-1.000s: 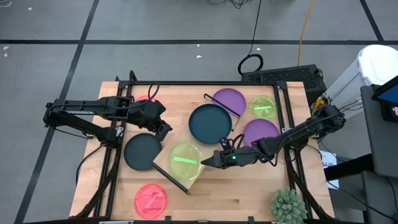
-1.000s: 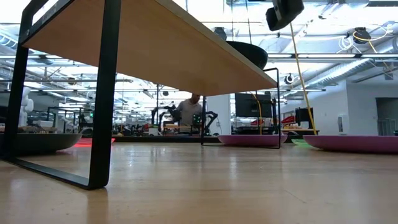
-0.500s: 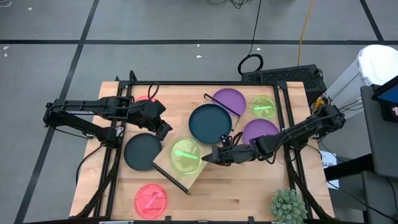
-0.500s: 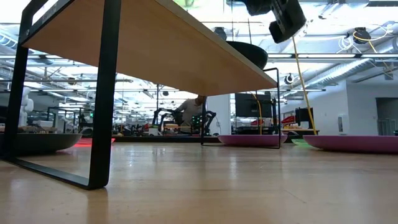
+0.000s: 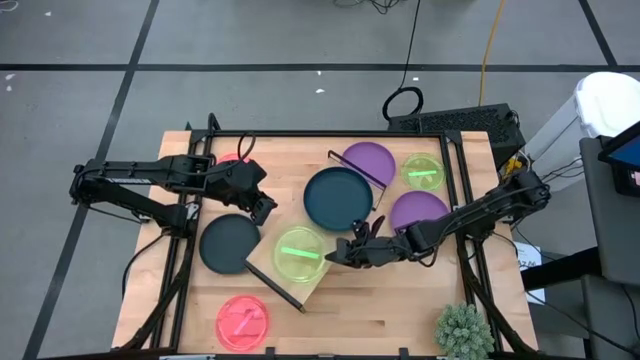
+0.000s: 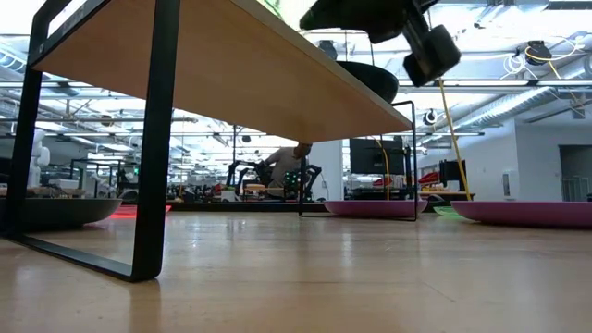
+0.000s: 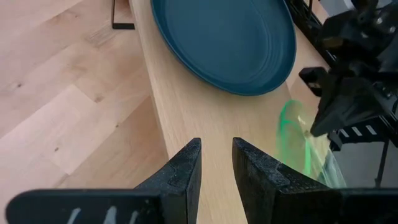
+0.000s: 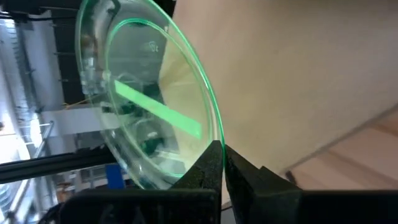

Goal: Place and stack plates onto a shelf
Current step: Put the bottom green plate on the shelf, then stack the bottom purple plate on top of the black plate on the shelf

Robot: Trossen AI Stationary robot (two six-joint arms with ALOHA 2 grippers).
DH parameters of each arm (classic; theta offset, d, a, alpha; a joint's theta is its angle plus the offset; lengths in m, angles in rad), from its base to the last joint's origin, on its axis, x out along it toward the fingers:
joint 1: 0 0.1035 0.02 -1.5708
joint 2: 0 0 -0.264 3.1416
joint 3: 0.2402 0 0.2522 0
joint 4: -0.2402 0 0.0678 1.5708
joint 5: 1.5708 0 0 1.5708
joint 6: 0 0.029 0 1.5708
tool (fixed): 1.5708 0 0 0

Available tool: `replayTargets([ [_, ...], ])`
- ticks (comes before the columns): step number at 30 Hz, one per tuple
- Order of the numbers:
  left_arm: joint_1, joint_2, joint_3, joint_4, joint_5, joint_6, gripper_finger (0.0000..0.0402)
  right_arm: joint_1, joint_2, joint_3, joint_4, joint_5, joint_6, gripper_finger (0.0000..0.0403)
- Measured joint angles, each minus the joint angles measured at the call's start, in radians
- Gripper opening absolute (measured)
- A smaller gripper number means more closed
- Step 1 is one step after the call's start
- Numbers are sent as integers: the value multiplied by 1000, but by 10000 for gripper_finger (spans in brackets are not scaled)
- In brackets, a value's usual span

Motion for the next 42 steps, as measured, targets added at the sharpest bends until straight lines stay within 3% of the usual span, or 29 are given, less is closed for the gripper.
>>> replayTargets([
  [31,0,0,0,0,0,-16,95,-13,24,1,-29,5,11,1],
  [42,0,0,0,0,0,-27,95,-15,24,1,-38,6,11,46],
])
